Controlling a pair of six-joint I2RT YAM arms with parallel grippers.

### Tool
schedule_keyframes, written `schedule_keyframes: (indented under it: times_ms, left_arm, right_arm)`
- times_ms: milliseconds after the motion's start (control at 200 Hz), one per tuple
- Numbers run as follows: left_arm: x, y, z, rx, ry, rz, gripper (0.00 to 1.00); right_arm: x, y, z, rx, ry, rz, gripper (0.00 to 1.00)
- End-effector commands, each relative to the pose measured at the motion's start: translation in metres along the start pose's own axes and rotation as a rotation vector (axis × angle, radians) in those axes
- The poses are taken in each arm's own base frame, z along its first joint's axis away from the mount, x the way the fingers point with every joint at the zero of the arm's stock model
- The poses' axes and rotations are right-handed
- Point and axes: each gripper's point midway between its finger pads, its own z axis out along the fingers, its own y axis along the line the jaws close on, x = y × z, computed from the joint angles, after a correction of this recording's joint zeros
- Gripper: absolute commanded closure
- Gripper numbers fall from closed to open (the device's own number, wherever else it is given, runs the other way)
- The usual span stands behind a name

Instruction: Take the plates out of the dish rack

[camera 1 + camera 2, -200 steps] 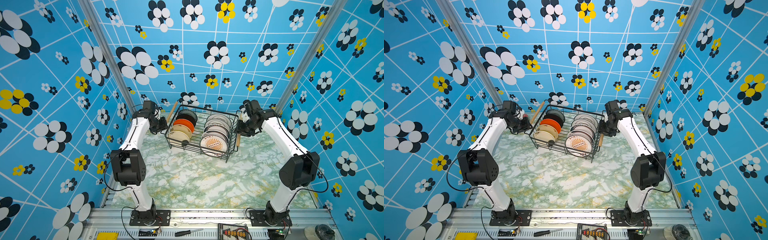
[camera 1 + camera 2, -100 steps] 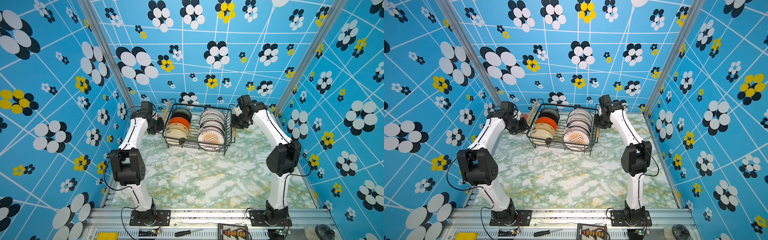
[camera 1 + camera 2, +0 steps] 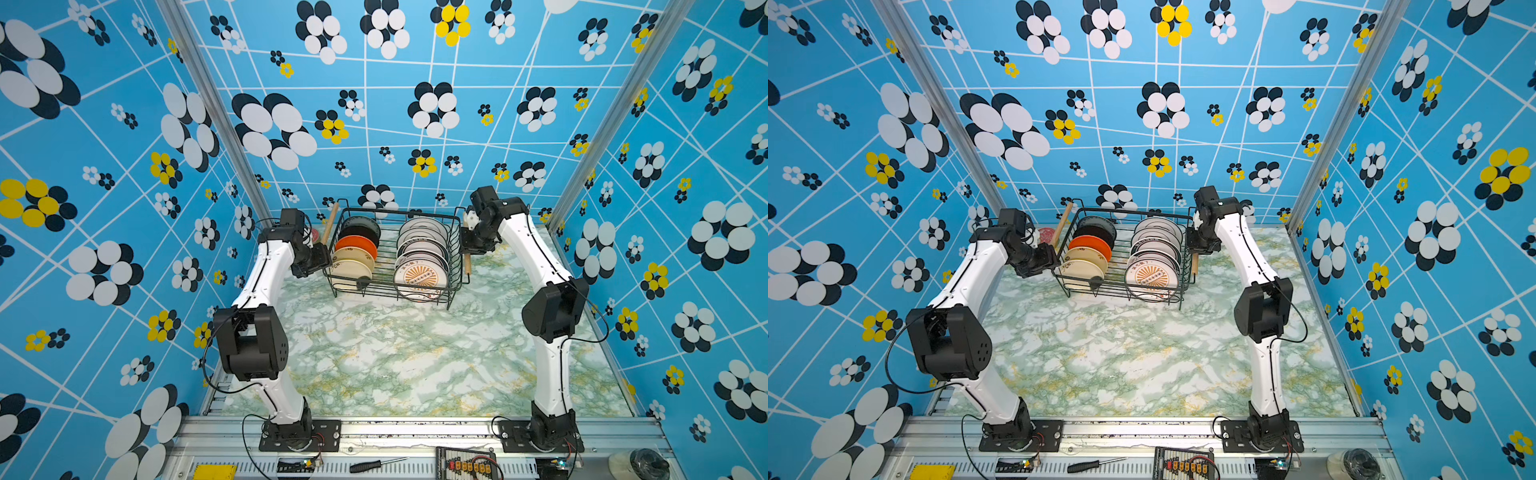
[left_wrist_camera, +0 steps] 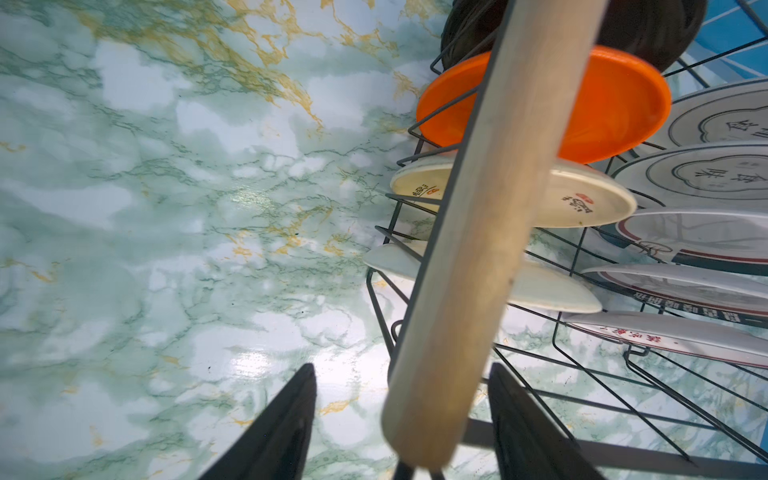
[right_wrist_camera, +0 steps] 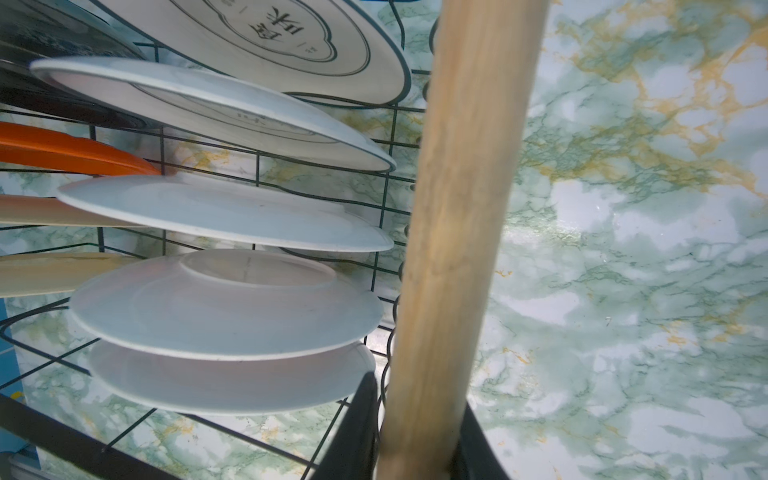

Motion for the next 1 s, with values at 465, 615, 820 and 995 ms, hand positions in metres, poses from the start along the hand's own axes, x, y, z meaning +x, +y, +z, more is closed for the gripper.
schedule_keyframes:
  times_ms: [465,615,820,995]
  left_arm:
    - [-0.01,-0.008,-0.068,-0.029,-0.197,0.167,0.24]
    - [-0.014,-0.005,-0.083,-0.065,-0.245,0.199,0.21]
    - [-0.015,-0.018,-0.103,-0.005,-0.32,0.21,0.01]
    - [-0.01,-0.039,-0.114,0.057,-0.349,0.286,0.01]
  right_arm:
    - [-0.009,0.025,-0.012,-0.076,-0.027,-0.119,0.43]
    - [-0.018,0.025,-0.025,-0.074,-0.074,-0.107,0.34]
    - [-0.023,0.016,-0.039,-0.062,-0.102,-0.055,0.22]
    - [-0.023,0.015,-0.058,-0.069,-0.126,-0.059,0.01]
